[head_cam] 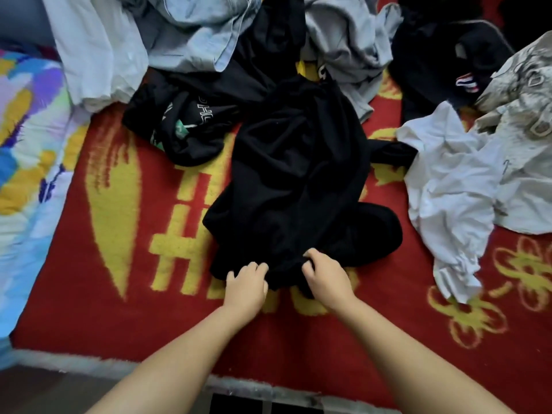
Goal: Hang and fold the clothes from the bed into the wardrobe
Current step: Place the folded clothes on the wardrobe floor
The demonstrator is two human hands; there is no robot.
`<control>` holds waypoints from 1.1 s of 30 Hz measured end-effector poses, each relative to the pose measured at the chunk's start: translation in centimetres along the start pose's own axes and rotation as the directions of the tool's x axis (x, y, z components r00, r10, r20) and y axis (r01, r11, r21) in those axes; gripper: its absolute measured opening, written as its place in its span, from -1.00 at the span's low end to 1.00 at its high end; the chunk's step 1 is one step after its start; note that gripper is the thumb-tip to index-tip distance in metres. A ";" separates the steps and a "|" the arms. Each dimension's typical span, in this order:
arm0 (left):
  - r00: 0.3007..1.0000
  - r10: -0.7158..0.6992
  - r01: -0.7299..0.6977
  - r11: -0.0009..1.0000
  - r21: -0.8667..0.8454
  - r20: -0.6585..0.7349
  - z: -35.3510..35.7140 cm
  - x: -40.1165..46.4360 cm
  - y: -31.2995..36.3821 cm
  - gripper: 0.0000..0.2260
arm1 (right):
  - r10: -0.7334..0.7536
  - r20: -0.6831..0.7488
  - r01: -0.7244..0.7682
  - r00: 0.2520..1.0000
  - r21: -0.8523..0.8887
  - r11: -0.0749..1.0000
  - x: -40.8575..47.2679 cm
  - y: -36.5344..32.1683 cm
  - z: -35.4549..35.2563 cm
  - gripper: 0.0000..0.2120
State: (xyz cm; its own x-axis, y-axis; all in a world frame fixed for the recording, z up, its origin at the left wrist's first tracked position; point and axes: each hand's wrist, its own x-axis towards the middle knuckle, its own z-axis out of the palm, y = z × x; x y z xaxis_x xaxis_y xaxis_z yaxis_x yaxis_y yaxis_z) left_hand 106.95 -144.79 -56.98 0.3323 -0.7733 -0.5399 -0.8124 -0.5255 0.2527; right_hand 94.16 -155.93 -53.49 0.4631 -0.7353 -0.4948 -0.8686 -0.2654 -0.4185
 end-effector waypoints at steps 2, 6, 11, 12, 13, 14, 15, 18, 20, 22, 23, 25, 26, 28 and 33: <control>0.999 -0.039 0.028 0.924 -0.382 -0.021 -4.7 1.0 0.8 -0.82 | 0.024 -0.075 -0.004 0.997 0.255 0.967 0.6 -1.8 -4.0 -0.78; 0.957 0.057 -0.225 0.763 -0.607 -0.283 -16.8 0.3 2.0 -0.86 | -0.043 -0.131 0.111 0.990 0.573 0.812 0.5 -4.6 -14.0 -0.79; 0.885 0.348 -0.463 0.731 -0.501 -0.311 -32.9 -4.8 3.6 -0.80 | -0.284 -0.107 0.293 0.953 0.561 0.774 -3.5 -8.9 -27.9 -0.65; 0.869 0.392 -0.493 0.744 -0.452 -0.302 -35.4 -6.3 4.0 -0.83 | -0.342 -0.090 0.340 0.935 0.493 0.801 -4.9 -9.9 -30.3 -0.59; 0.849 0.440 -0.526 0.758 -0.386 -0.292 -37.7 -7.9 4.5 -0.81 | -0.398 -0.063 0.387 0.915 0.416 0.823 -6.4 -10.9 -32.7 -0.56; 0.836 0.476 -0.545 0.772 -0.328 -0.271 -39.6 -9.1 4.9 -0.76 | -0.439 -0.006 0.413 0.899 0.345 0.843 -7.9 -11.7 -34.8 -0.56; 0.833 0.496 -0.551 0.786 -0.281 -0.244 -41.3 -10.3 5.3 -0.71 | -0.458 0.069 0.424 0.886 0.278 0.862 -9.3 -12.5 -36.7 -0.56; 0.839 0.524 -0.543 0.823 -0.164 -0.150 -46.0 -13.4 6.1 -0.57 | -0.420 0.298 0.401 0.857 0.124 0.908 -13.6 -13.8 -41.7 -0.40; 0.820 0.559 -0.560 0.828 0.029 -0.117 -48.6 -15.1 6.7 -0.40 | -0.374 0.370 0.392 0.850 0.028 0.919 -15.9 -14.2 -44.3 -0.32; 0.771 0.618 -0.523 0.753 0.399 -0.154 -50.4 -16.2 7.5 -0.23 | -0.379 0.308 0.446 0.873 -0.187 0.875 -17.6 -14.6 -46.3 -0.49; 0.723 0.664 -0.494 0.688 0.531 -0.189 -51.2 -16.9 7.9 -0.25 | -0.415 0.213 0.464 0.885 -0.311 0.829 -18.2 -15.0 -47.2 -0.63; 0.613 0.736 -0.558 0.660 0.503 -0.286 -52.6 -17.7 8.4 -0.50 | -0.491 0.015 0.454 0.871 -0.404 0.794 -18.6 -15.2 -48.6 -0.82; 0.563 0.746 -0.619 0.666 0.417 -0.357 -53.2 -18.1 8.4 -0.63 | -0.513 -0.063 0.462 0.856 -0.353 0.814 -18.7 -15.0 -49.2 -0.85; 0.519 0.691 -0.682 0.689 0.244 -0.503 -54.3 -18.5 8.2 -0.84 | -0.511 -0.208 0.517 0.834 -0.028 0.855 -19.1 -14.2 -50.1 -0.94; 0.767 0.394 -0.592 0.740 -0.321 -0.506 -55.1 -18.2 8.7 -0.87 | -0.348 -0.548 0.509 0.761 0.170 0.844 -17.7 -15.1 -49.2 -0.76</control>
State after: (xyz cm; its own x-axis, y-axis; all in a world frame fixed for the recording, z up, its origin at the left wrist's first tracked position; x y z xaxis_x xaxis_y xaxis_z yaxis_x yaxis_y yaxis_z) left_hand 120.20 -154.86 -0.77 0.1772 -0.9799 0.0914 -0.6434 -0.0451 0.7642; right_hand 90.43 -169.60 -0.93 0.5582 -0.8085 0.1866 -0.4674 -0.4922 -0.7344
